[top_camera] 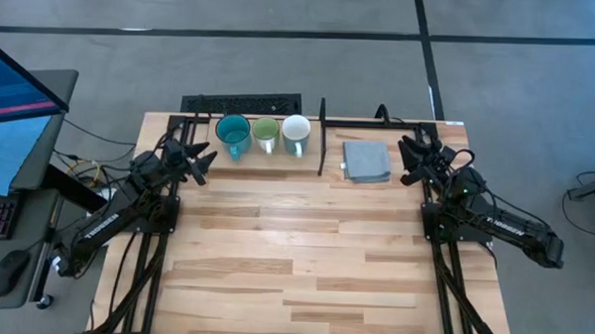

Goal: Stack small to large cups/mugs on shelf
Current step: Return to Home Position

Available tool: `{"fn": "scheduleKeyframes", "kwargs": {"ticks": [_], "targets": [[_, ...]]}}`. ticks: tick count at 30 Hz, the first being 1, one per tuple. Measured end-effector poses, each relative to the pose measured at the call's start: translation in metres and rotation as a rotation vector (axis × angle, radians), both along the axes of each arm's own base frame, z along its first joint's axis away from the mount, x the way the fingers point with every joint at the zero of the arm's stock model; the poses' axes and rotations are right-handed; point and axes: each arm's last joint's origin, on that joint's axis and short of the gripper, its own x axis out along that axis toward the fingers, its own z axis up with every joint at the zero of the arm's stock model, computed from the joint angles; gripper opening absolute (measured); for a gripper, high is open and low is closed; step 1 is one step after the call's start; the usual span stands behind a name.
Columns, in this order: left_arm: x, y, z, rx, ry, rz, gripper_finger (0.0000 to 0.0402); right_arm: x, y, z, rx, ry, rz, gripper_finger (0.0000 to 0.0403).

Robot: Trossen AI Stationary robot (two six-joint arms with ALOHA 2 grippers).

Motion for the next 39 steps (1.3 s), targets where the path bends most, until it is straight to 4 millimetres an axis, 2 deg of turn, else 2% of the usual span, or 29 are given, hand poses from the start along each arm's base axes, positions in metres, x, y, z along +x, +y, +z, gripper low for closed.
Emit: {"fn": "scheduleKeyframes", "kwargs": {"ticks": [18, 39], "targets": [[0.0, 0.0, -0.002, 0.017, 0.033, -0.008, 0.0248, 0.002, -0.002, -0.008, 0.04, 0.08, -0.02, 0.0166], [0.001, -0.001, -0.001, -0.002, 0.011, -0.044, 0.0248, 0.004, -0.003, -0.039, 0.219, 0.342, -0.02, 0.0166]]}}
